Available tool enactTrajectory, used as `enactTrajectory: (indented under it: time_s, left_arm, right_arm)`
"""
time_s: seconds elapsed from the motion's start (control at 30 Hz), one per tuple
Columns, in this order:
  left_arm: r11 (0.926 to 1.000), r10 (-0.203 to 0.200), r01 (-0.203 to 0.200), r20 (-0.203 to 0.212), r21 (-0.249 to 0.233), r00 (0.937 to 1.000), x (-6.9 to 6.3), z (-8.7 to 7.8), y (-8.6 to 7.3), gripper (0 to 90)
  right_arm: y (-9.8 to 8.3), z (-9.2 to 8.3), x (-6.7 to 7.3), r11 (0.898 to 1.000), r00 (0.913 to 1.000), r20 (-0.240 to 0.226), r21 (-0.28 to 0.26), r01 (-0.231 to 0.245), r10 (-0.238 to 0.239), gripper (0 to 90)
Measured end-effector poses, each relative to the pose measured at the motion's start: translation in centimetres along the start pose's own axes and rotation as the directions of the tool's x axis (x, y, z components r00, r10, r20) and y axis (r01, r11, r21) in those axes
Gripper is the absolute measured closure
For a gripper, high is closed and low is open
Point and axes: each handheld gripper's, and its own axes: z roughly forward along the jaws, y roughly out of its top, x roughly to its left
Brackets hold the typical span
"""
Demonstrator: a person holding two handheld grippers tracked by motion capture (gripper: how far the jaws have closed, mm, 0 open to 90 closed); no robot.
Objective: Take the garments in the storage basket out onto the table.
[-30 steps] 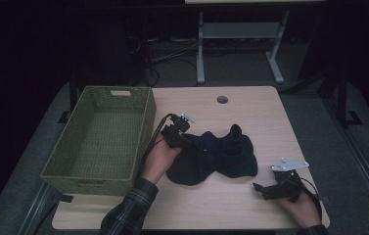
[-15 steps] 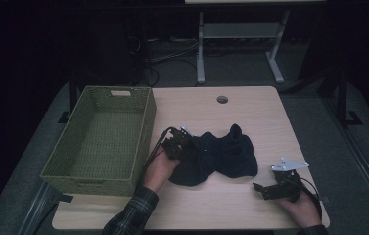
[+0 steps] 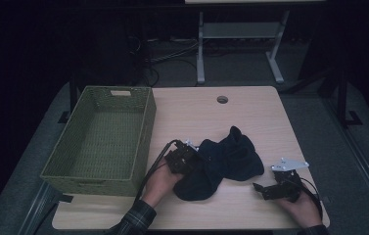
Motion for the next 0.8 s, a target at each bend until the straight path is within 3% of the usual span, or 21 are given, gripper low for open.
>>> enactTrajectory:
  time_s: [0.1,0.27,0.53,0.63,0.8]
  left_arm:
    - [0.9998,0.019,-0.018,0.032,-0.010,0.9993,-0.7,-0.1,-0.7,90.0]
    - [0.9982,0.047,-0.046,0.045,-0.037,0.9979,-1.6,-0.6,-2.2,86.8]
    - [0.9967,0.041,-0.043,-0.034,-0.068,0.9986,-1.1,-3.2,-4.0,80.4]
    - [0.9974,0.032,-0.034,-0.038,-0.063,0.9988,-1.0,-2.9,-4.3,80.4]
    - [0.9989,0.043,-0.044,-0.066,-0.014,0.9969,-0.9,-2.1,-4.4,84.8]
  right_arm:
    - [0.0,0.0,0.0,1.000,1.0000,-0.001,0.000,0.000,0.000,2.5]
    - [-0.2,-0.1,-0.1,1.000,0.9999,-0.006,-0.004,0.009,-0.009,2.5]
    - [-0.2,-0.3,-0.2,1.000,0.9999,-0.010,0.010,0.012,-0.012,2.5]
    - [-0.1,-0.6,-0.2,1.000,0.9999,-0.011,0.029,-0.007,0.007,2.5]
    - [0.4,-1.4,-0.1,1.000,0.9999,-0.006,0.019,0.009,-0.009,2.5]
